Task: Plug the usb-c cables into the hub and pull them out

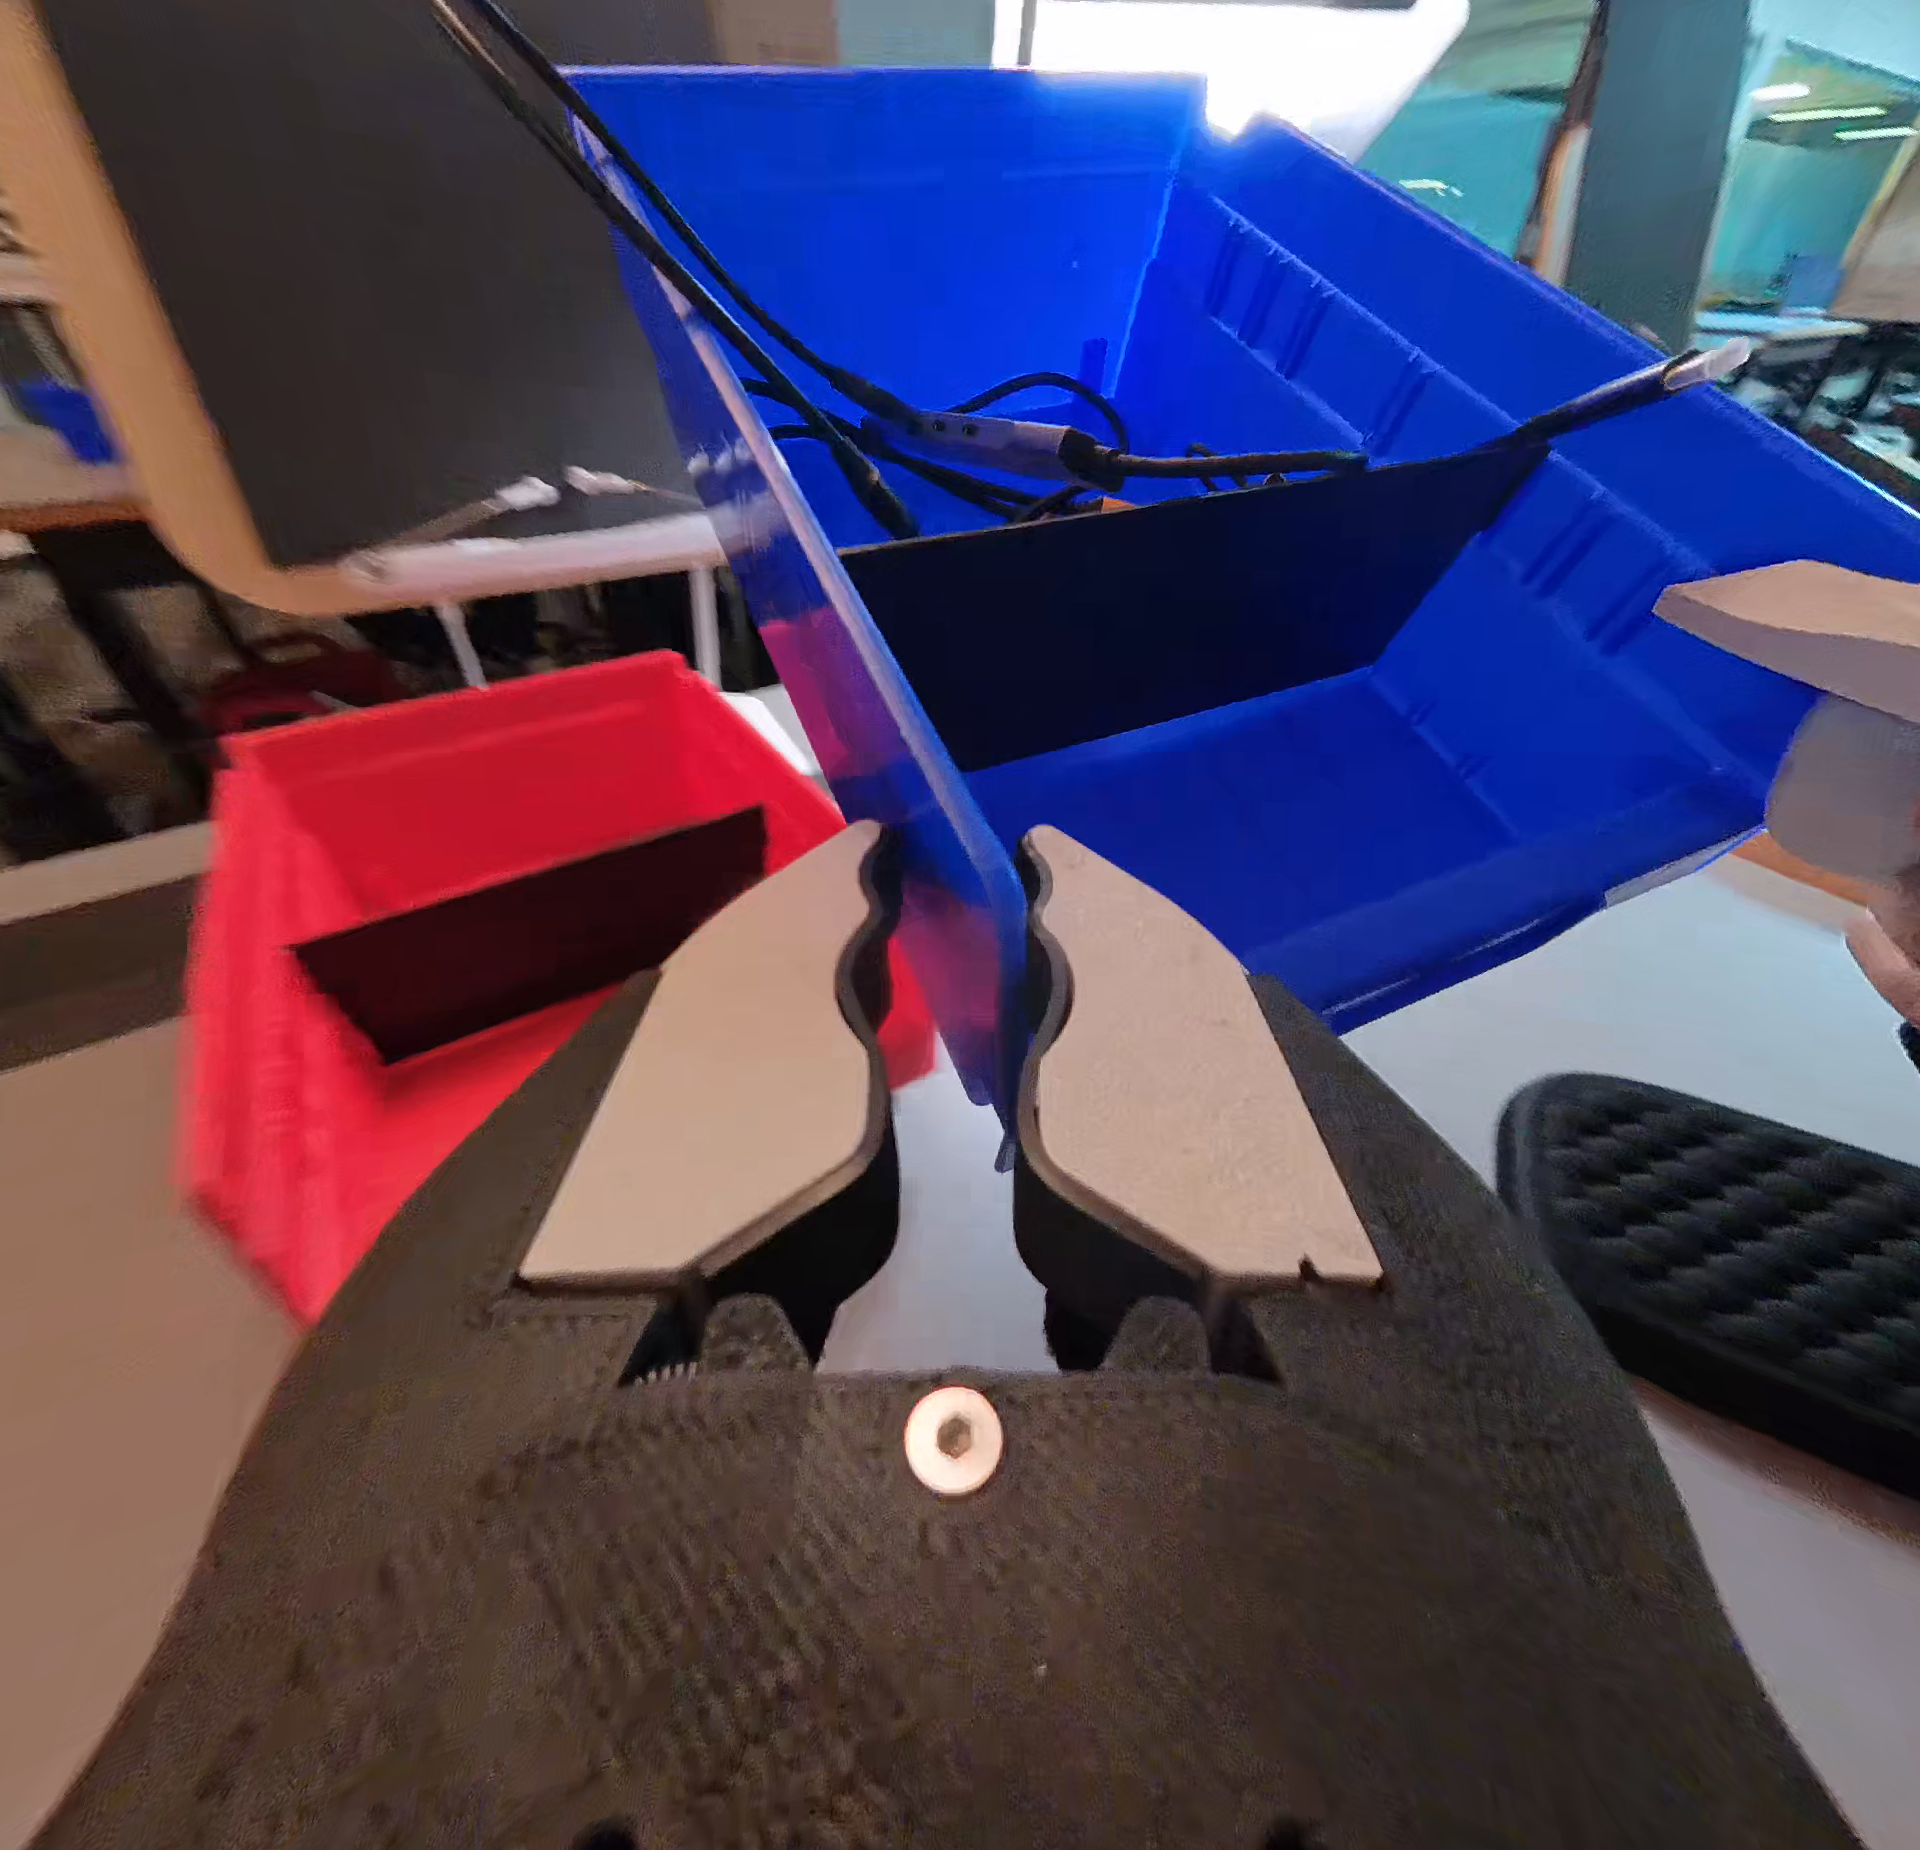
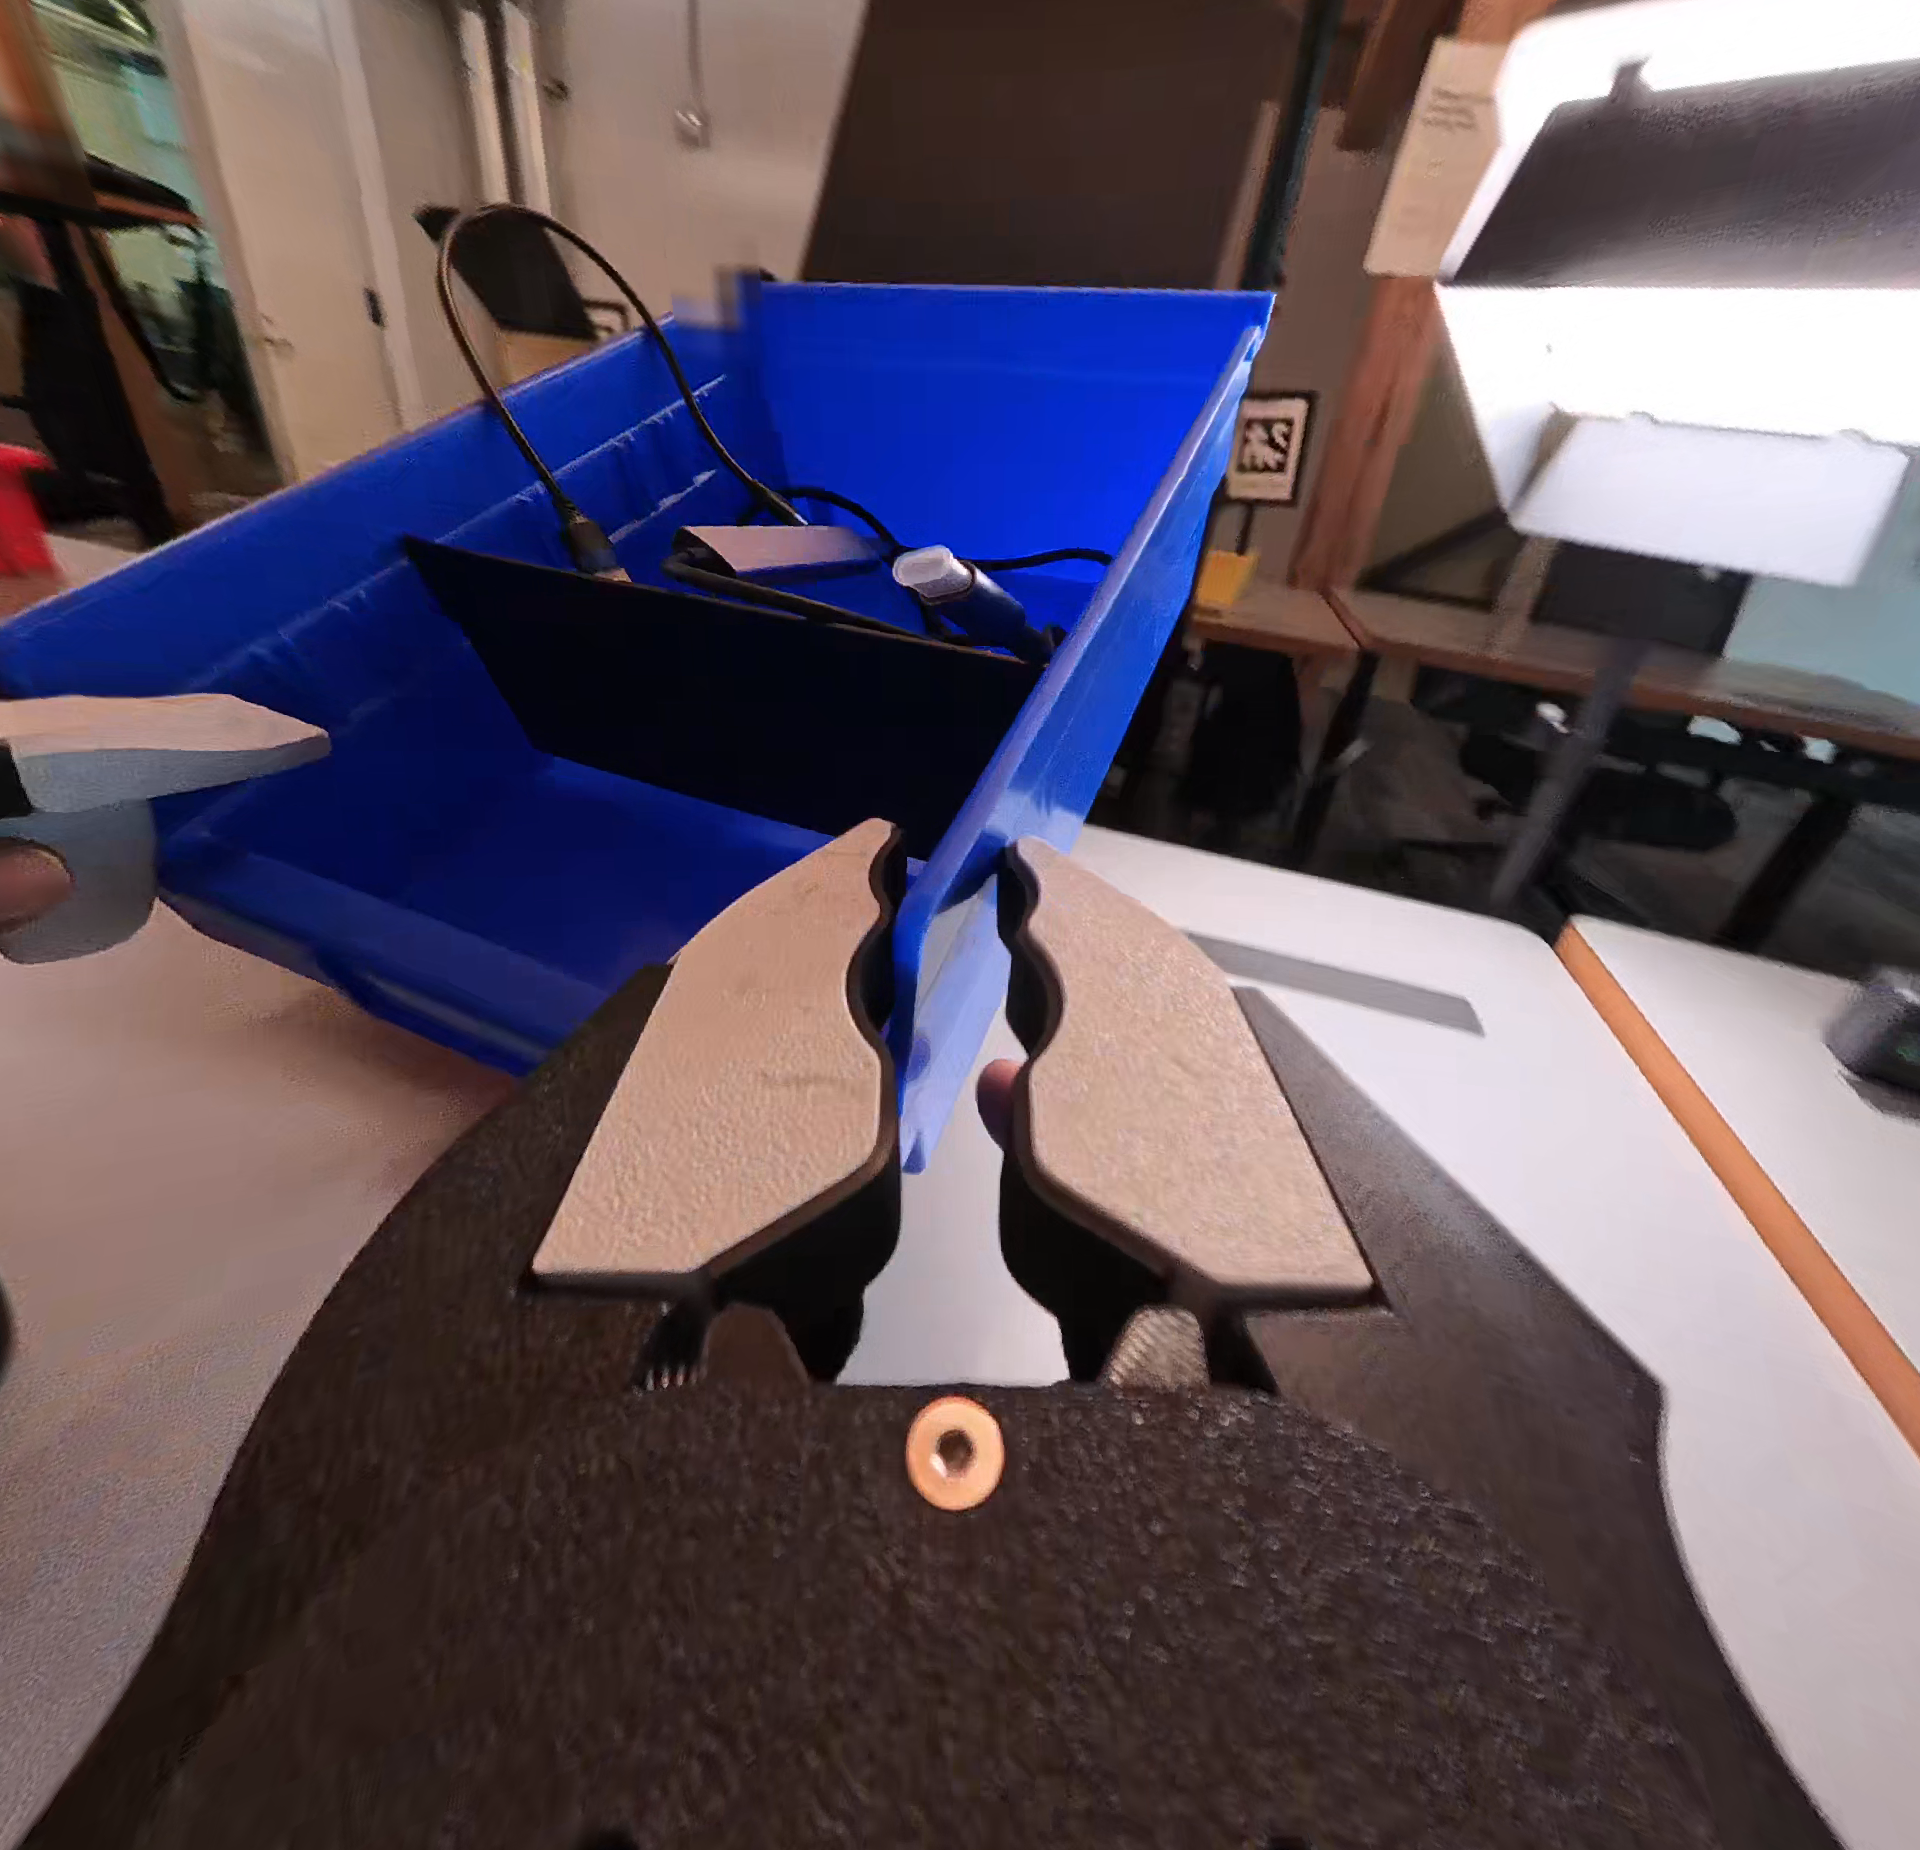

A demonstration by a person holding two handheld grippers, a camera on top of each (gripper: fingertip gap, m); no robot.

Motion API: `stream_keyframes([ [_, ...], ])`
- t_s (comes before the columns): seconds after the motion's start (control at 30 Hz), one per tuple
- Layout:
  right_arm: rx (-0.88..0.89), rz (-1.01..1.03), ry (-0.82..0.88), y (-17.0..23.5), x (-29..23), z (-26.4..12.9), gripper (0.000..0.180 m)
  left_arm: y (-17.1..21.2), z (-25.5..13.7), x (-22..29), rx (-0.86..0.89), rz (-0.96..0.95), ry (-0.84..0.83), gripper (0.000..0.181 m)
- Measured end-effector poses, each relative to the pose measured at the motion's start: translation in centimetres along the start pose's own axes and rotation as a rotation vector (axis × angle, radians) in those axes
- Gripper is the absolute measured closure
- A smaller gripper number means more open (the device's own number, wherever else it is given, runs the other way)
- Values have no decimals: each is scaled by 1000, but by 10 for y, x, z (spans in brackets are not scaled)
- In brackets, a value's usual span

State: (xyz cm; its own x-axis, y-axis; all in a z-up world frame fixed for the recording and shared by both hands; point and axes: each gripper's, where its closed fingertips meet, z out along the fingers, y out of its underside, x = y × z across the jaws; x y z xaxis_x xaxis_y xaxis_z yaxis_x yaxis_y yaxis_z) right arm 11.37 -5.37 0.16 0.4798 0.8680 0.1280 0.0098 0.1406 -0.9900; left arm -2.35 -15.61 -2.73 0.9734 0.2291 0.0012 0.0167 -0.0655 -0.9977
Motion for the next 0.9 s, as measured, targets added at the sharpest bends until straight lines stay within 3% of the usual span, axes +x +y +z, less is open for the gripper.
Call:
stream_keyframes([
  [0.27, 39, 78, -330, -50, -159, 94, 159, -44, -107, -152, 118, -11, -364, 167],
  [0.4, -51, 167, -462, -27, -239, 138, 159, -26, -154, -223, 75, -39, -525, 171],
  [0.53, -162, 205, -547, 20, -302, 162, 158, 16, -184, -273, -1, -82, -632, 174],
  [0.7, -292, 168, -590, 83, -343, 172, 157, 77, -192, -313, -91, -143, -664, 176],
  [0.9, -370, 46, -538, 130, -316, 176, 158, 130, -153, -303, -202, -245, -524, 170],
])
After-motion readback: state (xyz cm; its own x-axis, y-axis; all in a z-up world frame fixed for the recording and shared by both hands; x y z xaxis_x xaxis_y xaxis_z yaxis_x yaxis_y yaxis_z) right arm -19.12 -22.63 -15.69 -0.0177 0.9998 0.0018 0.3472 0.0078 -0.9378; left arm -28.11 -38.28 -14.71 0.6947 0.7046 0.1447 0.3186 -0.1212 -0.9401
